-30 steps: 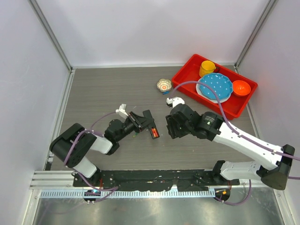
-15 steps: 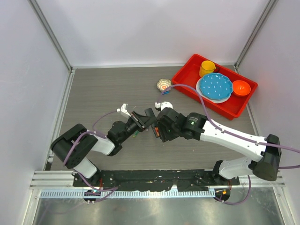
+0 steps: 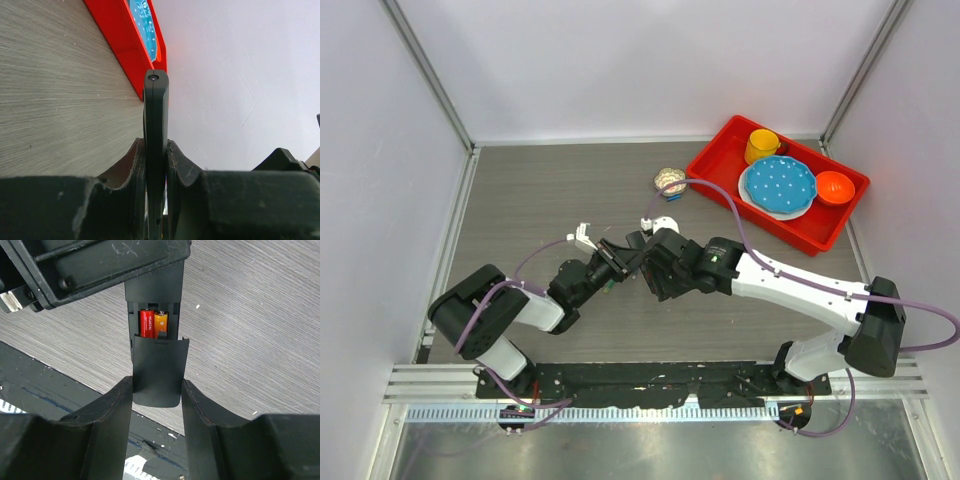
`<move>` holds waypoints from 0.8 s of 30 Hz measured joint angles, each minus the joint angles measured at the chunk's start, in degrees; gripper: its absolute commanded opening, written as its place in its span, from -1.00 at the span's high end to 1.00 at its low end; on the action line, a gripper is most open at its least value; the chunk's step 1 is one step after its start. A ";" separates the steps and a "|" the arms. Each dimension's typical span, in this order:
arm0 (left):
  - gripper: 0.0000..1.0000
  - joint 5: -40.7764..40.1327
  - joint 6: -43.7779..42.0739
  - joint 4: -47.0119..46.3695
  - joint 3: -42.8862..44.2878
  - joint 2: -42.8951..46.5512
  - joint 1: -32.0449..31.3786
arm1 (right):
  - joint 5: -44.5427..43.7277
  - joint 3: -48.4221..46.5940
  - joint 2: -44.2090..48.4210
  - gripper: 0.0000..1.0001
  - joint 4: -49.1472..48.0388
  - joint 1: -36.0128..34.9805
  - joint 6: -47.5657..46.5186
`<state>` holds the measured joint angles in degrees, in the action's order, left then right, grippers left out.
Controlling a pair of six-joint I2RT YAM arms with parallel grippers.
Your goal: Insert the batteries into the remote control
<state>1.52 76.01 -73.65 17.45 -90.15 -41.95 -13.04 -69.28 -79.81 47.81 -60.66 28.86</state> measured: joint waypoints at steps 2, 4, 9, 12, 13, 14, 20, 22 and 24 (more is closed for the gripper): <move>1.00 -0.02 0.04 -0.02 0.00 0.04 -0.09 | -0.04 0.00 -0.37 0.56 -0.22 0.02 0.00; 1.00 -0.02 0.07 -0.02 -0.02 0.13 -0.22 | -0.04 0.00 -0.61 0.56 -0.46 0.02 0.00; 1.00 -0.02 0.37 -0.07 -0.02 0.33 -0.59 | -0.28 0.00 -0.72 0.56 -1.16 0.02 0.00; 0.99 -0.02 0.50 -0.07 -0.02 0.33 -0.74 | -0.39 0.00 -0.81 0.56 -1.46 0.02 0.00; 1.00 -0.02 0.50 -0.07 -0.02 0.33 -0.76 | -0.44 0.00 -0.85 0.56 -1.55 0.02 0.00; 1.00 -0.02 0.50 -0.04 -0.02 0.37 -0.79 | -0.46 0.00 -0.90 0.56 -1.55 0.02 0.00; 1.00 -0.48 0.50 -0.04 -0.02 1.14 -0.90 | -0.59 0.00 -0.98 0.56 -1.75 0.00 0.02; 0.99 -0.92 0.52 -0.07 -0.02 1.20 -0.96 | -0.59 0.00 -0.98 0.56 -1.99 0.02 0.04; 1.00 -1.16 0.52 -0.04 -0.02 1.20 -1.07 | -0.59 0.00 -0.98 0.56 -2.21 0.02 0.04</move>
<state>0.36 76.53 -73.69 17.43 -88.95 -43.03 -13.63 -69.28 -80.79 45.60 -60.64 28.91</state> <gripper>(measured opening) 0.205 0.460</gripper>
